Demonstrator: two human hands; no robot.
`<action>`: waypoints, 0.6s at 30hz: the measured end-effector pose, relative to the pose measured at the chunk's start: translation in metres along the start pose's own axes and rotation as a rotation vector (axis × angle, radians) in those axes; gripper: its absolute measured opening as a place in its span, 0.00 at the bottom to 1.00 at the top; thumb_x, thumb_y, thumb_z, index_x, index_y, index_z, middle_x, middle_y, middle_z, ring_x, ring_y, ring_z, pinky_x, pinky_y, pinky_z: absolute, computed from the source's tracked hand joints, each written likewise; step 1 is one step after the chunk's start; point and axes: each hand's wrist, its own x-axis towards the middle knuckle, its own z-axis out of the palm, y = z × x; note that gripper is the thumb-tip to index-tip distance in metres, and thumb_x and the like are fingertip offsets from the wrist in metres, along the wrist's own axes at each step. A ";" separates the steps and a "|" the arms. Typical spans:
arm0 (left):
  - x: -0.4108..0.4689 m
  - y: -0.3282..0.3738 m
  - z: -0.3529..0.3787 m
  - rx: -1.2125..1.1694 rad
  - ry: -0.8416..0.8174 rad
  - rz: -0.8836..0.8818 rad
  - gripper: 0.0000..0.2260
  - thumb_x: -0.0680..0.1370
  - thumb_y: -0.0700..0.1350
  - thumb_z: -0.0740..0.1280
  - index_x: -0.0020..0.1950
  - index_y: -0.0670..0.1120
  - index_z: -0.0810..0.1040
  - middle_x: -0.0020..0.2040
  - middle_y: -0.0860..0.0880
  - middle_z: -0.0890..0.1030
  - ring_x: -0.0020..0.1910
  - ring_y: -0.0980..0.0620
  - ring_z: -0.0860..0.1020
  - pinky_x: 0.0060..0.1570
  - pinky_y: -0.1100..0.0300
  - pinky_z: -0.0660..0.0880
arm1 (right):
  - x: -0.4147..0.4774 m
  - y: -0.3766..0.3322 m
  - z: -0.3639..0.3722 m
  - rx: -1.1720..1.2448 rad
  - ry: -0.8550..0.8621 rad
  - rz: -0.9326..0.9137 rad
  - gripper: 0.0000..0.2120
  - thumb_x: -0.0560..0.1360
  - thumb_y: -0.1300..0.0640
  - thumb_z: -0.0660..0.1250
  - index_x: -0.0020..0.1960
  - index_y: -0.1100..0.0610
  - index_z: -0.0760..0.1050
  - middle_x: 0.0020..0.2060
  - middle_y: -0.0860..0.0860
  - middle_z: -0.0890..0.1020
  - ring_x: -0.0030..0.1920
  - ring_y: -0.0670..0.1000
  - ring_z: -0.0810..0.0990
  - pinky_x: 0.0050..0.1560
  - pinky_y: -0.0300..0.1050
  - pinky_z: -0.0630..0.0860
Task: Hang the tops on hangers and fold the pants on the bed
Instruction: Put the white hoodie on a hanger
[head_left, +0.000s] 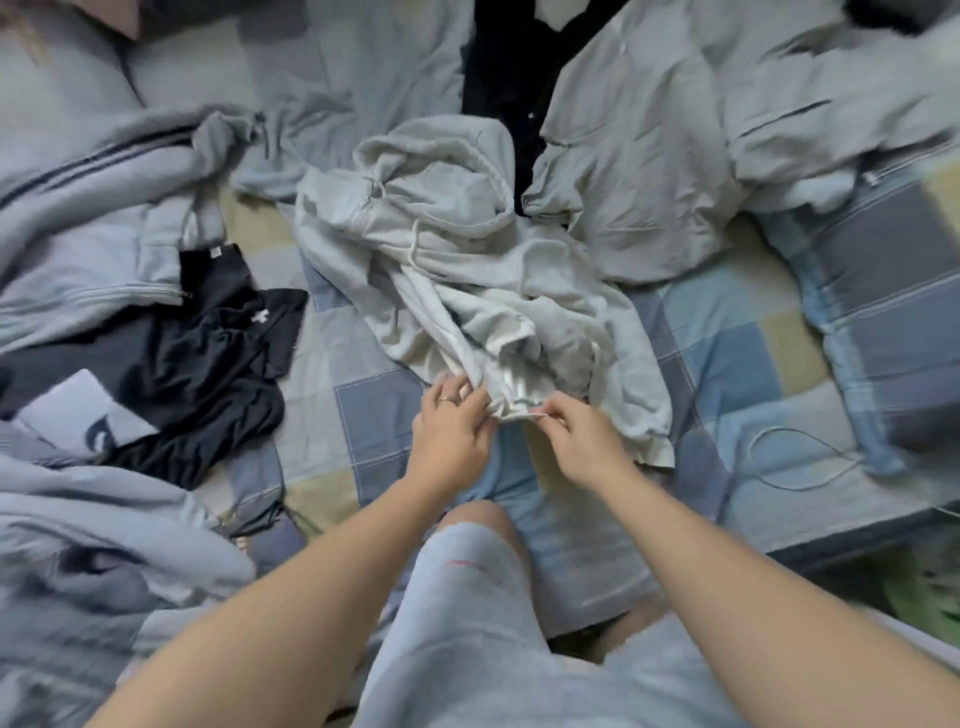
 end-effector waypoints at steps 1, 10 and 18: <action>-0.019 0.008 -0.007 -0.015 -0.011 0.007 0.09 0.82 0.50 0.63 0.62 0.51 0.75 0.75 0.50 0.65 0.74 0.45 0.57 0.64 0.45 0.63 | -0.022 -0.003 -0.008 0.024 -0.007 -0.026 0.08 0.80 0.57 0.66 0.43 0.57 0.74 0.36 0.50 0.77 0.43 0.56 0.77 0.44 0.51 0.71; -0.182 0.127 -0.069 -0.302 0.132 0.076 0.07 0.83 0.48 0.62 0.46 0.49 0.69 0.36 0.57 0.75 0.36 0.57 0.71 0.36 0.64 0.66 | -0.188 -0.041 -0.132 0.189 0.002 -0.276 0.11 0.82 0.57 0.63 0.40 0.49 0.72 0.34 0.43 0.76 0.38 0.45 0.72 0.42 0.48 0.69; -0.232 0.230 -0.158 -0.533 0.403 0.349 0.05 0.83 0.45 0.60 0.53 0.49 0.75 0.56 0.57 0.77 0.55 0.57 0.74 0.54 0.60 0.71 | -0.263 -0.127 -0.225 0.456 0.089 -0.531 0.10 0.83 0.56 0.62 0.43 0.50 0.74 0.28 0.42 0.73 0.29 0.40 0.68 0.31 0.31 0.65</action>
